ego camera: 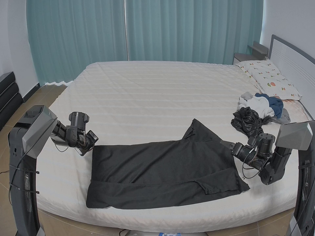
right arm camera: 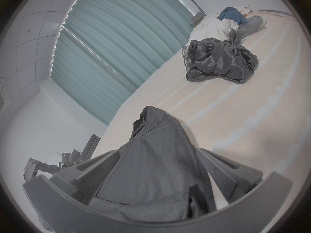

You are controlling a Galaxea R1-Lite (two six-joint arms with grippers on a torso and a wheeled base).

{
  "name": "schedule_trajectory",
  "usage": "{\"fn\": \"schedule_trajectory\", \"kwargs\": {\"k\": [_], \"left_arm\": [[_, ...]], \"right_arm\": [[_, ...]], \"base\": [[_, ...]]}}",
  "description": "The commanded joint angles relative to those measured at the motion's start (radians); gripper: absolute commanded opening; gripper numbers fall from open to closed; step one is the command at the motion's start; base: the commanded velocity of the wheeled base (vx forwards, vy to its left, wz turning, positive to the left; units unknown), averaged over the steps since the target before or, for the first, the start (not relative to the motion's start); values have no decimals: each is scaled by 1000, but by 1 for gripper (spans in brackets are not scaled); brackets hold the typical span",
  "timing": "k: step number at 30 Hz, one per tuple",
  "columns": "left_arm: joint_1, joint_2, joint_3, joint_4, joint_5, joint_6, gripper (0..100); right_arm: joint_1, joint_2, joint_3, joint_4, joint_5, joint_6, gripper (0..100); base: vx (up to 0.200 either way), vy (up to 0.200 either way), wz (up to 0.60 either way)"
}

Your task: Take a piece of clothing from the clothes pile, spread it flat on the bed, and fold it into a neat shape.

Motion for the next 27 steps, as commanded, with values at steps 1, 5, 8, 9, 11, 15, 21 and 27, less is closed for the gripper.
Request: {"fn": "schedule_trajectory", "kwargs": {"k": [1,5,8,9,11,15,21,27], "left_arm": [[22,-40,22,2,-3,-34,0],[22,-43,28,6,-12,-54,0],[20,-47,34,9,-15,-55,0],[20,-48,40,8,-17,-55,0],[19,-50,51,5,-17,-55,0],[14,-51,66,3,-17,-55,0],[14,-53,82,0,-17,-55,0],[14,-56,88,0,-17,-54,0]], "right_arm": [[10,-23,-196,189,-1,-20,100],[8,-4,-366,391,-3,-70,100],[10,25,-462,525,-3,-124,100],[10,34,-492,558,-3,-145,100],[10,55,-553,631,-3,-191,100],[7,92,-702,792,-3,-236,100],[11,189,-872,911,-11,-297,100],[25,262,-1007,974,-61,-299,100]], "base": [[0,0,0],[0,0,0],[0,0,0],[0,0,0],[0,0,0],[0,0,0],[0,0,0],[0,0,0]]}}
